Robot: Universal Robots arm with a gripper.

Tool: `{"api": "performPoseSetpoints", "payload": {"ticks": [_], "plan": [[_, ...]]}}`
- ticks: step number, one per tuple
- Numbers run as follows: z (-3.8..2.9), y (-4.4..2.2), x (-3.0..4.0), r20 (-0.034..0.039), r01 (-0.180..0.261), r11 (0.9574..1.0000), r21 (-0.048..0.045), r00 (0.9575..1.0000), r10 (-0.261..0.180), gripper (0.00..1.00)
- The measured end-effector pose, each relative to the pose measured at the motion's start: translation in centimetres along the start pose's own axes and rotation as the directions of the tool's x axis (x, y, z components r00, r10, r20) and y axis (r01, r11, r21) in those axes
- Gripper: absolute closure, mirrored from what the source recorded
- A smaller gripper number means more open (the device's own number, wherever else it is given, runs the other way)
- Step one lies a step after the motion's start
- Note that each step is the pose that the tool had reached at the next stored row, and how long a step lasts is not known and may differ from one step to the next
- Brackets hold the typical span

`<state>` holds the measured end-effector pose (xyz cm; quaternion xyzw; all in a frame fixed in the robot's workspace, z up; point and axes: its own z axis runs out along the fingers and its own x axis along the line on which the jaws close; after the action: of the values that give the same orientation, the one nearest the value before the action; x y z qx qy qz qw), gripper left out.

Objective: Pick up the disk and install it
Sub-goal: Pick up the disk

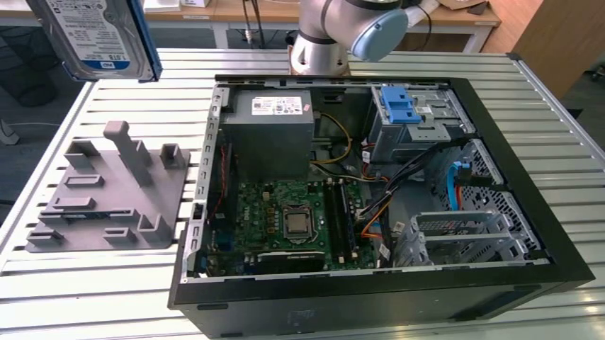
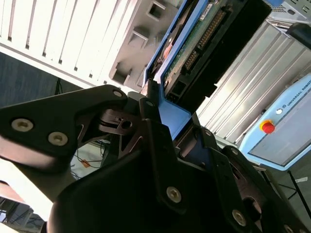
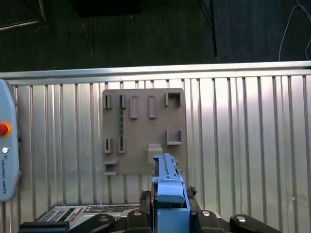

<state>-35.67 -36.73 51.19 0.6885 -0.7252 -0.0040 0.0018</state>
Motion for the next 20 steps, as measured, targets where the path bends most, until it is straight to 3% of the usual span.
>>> {"api": "performPoseSetpoints", "payload": {"ticks": [2,16,20], "plan": [[-0.01,-0.64,0.18,-0.0001,0.0,1.0,-0.0002,1.0,0.0,0.63],[-0.06,-6.98,0.08,-0.0001,0.0,1.0,-0.0009,1.0,0.0,0.63],[-0.08,-8.25,0.02,-0.0001,0.0,1.0,-0.0012,1.0,0.0,0.63]]}}
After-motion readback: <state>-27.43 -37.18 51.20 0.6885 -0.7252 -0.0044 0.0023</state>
